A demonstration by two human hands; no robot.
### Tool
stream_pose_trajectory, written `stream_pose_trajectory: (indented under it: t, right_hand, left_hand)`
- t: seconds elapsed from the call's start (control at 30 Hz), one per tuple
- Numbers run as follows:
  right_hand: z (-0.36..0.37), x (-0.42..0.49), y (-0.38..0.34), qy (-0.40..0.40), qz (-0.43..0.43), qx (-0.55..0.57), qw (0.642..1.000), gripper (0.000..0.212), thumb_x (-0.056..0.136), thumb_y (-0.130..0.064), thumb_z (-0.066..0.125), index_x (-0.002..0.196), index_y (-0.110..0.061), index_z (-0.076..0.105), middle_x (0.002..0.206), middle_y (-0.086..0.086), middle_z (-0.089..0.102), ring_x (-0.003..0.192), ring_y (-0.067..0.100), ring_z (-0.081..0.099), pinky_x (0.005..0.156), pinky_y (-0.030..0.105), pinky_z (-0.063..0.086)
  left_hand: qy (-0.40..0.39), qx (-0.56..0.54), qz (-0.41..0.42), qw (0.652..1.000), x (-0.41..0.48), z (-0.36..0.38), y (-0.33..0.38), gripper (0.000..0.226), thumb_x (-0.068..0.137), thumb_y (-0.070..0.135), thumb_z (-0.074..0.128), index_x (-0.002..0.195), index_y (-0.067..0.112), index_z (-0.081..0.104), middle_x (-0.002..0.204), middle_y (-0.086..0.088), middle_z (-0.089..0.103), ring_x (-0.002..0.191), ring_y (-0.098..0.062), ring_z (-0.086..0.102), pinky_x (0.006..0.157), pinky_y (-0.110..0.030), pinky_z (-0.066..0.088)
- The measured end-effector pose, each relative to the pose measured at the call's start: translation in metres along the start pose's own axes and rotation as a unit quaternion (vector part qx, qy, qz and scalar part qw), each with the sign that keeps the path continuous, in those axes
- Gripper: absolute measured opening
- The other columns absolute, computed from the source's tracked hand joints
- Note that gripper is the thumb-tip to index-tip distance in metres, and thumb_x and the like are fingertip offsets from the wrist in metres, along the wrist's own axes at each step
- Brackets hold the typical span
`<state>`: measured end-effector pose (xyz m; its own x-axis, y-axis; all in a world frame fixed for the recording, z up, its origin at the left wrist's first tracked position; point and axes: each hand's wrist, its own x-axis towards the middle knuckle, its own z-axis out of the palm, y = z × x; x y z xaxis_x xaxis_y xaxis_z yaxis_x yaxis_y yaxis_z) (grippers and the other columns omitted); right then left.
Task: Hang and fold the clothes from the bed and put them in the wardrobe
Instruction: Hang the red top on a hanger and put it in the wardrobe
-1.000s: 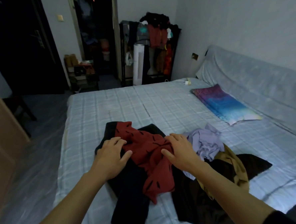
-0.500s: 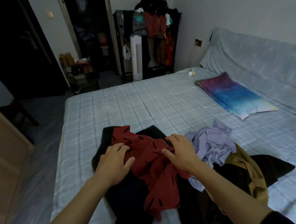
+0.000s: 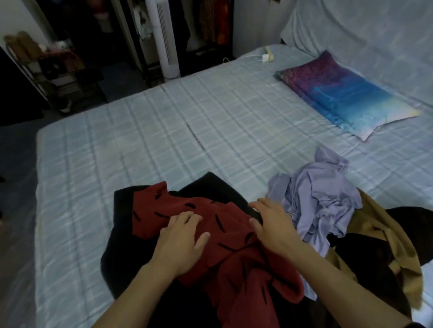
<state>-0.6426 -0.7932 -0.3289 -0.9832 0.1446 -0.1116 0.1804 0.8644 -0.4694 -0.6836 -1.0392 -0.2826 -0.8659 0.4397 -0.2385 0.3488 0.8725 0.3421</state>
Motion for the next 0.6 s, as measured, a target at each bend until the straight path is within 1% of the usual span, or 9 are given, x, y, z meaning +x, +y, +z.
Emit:
stream_pose_trajectory:
  t: [0.13, 0.2, 0.3, 0.47, 0.53, 0.6]
  right_hand:
    - [0.033, 0.033, 0.023, -0.025, 0.043, 0.000, 0.999, 0.056, 0.083, -0.042, 0.047, 0.133, -0.019, 0.056, 0.135, 0.009, 0.054, 0.123, 0.032, 0.050, 0.104, 0.046, 0.041]
    - [0.047, 0.042, 0.032, -0.047, 0.052, 0.006, 0.998, 0.055, 0.083, -0.042, 0.054, 0.134, -0.019, 0.055, 0.134, 0.008, 0.054, 0.121, 0.031, 0.050, 0.102, 0.043, 0.042]
    - [0.068, 0.050, 0.043, -0.091, 0.068, 0.006, 0.994, 0.055, 0.087, -0.041, 0.063, 0.137, -0.024, 0.049, 0.135, 0.004, 0.050, 0.122, 0.028, 0.049, 0.099, 0.040, 0.043]
    - [0.103, 0.045, 0.055, -0.181, 0.115, 0.027, 0.976, 0.071, 0.084, -0.054, 0.064, 0.144, -0.029, 0.035, 0.142, 0.003, 0.042, 0.124, 0.029, 0.046, 0.101, 0.044, 0.044]
    - [0.119, 0.036, 0.052, -0.197, 0.119, 0.034, 0.972, 0.071, 0.085, -0.056, 0.062, 0.144, -0.029, 0.034, 0.144, 0.002, 0.040, 0.127, 0.030, 0.044, 0.101, 0.046, 0.044]
    - [0.132, 0.025, 0.048, -0.206, 0.124, 0.050, 0.969, 0.069, 0.087, -0.056, 0.059, 0.144, -0.028, 0.032, 0.146, 0.002, 0.037, 0.130, 0.029, 0.041, 0.100, 0.047, 0.044]
  left_hand:
    - [-0.031, 0.003, 0.018, 0.999, 0.056, 0.028, -0.005, 0.050, 0.098, 0.051, 0.044, 0.142, 0.027, 0.043, 0.150, 0.007, 0.036, 0.135, -0.017, 0.034, 0.105, -0.041, 0.037]
    - [-0.046, 0.013, 0.025, 0.999, 0.077, 0.043, -0.007, 0.049, 0.098, 0.051, 0.044, 0.142, 0.028, 0.042, 0.150, 0.008, 0.036, 0.134, -0.017, 0.034, 0.105, -0.040, 0.038]
    - [-0.060, 0.013, 0.036, 0.997, 0.107, 0.060, -0.008, 0.047, 0.099, 0.050, 0.044, 0.141, 0.029, 0.042, 0.149, 0.009, 0.037, 0.134, -0.016, 0.034, 0.104, -0.040, 0.036]
    - [-0.069, 0.010, 0.061, 0.996, 0.150, 0.090, -0.005, 0.050, 0.098, 0.049, 0.045, 0.144, 0.031, 0.040, 0.150, 0.006, 0.038, 0.135, -0.019, 0.034, 0.106, -0.041, 0.037]
    - [-0.075, 0.058, 0.084, 0.992, 0.162, 0.103, -0.002, 0.055, 0.098, 0.049, 0.046, 0.149, 0.032, 0.034, 0.157, 0.003, 0.031, 0.142, -0.021, 0.027, 0.112, -0.043, 0.030]
    - [-0.101, 0.131, 0.118, 0.979, 0.169, 0.116, 0.000, 0.064, 0.097, 0.051, 0.046, 0.154, 0.035, 0.022, 0.163, 0.002, 0.017, 0.150, -0.023, 0.012, 0.119, -0.045, 0.016]
